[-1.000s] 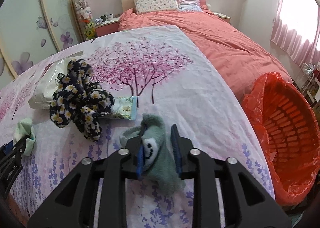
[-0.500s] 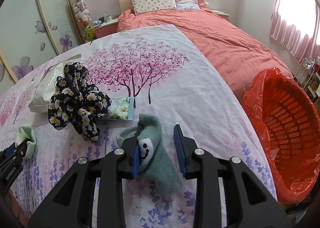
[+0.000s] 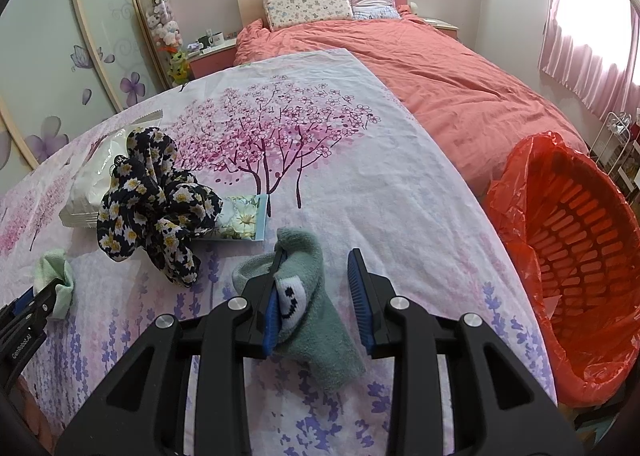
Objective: Collect trash
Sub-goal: 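Lift and carry the sock and towel with both tools over the basket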
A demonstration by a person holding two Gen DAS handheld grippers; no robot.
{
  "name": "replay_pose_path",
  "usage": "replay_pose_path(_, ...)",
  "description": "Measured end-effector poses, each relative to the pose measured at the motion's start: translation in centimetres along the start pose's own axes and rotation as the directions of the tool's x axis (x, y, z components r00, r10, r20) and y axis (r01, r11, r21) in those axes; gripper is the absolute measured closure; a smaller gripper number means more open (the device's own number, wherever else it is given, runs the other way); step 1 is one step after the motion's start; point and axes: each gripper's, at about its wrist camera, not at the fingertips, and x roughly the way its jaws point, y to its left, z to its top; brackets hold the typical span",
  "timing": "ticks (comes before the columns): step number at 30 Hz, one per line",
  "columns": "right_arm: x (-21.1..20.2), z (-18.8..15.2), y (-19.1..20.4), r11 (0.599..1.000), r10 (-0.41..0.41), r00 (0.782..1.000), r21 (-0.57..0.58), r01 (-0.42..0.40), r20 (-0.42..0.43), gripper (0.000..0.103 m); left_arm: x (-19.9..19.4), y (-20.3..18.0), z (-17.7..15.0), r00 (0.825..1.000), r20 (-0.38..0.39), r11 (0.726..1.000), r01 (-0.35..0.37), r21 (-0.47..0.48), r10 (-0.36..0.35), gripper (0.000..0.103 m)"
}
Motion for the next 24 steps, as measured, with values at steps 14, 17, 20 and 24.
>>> replay_pose_path(14,-0.5,-0.3,-1.4,0.997,0.071,0.997,0.039,-0.071,0.006,0.072,0.2,-1.0,0.3,1.0,0.002,0.999,0.028,0.027,-0.028,0.059)
replay_pose_path(17,-0.7,-0.5,-1.0,0.995,0.099,0.995,0.008,-0.099,0.01,0.089,0.1,-1.8,0.4,0.999,0.009,0.998,0.049,0.043,-0.05,0.08)
replay_pose_path(20,-1.4,-0.6,-0.6,0.994,0.108,0.994,-0.016,-0.108,0.031,0.091,-0.3,-2.0,0.4,0.998,0.021,0.997,0.062,0.047,-0.063,0.087)
replay_pose_path(24,-2.6,-0.3,-0.9,0.992,0.123,0.991,-0.004,-0.123,0.061,0.092,-1.6,-1.9,0.4,0.995,0.045,0.995,0.088,0.043,-0.09,0.088)
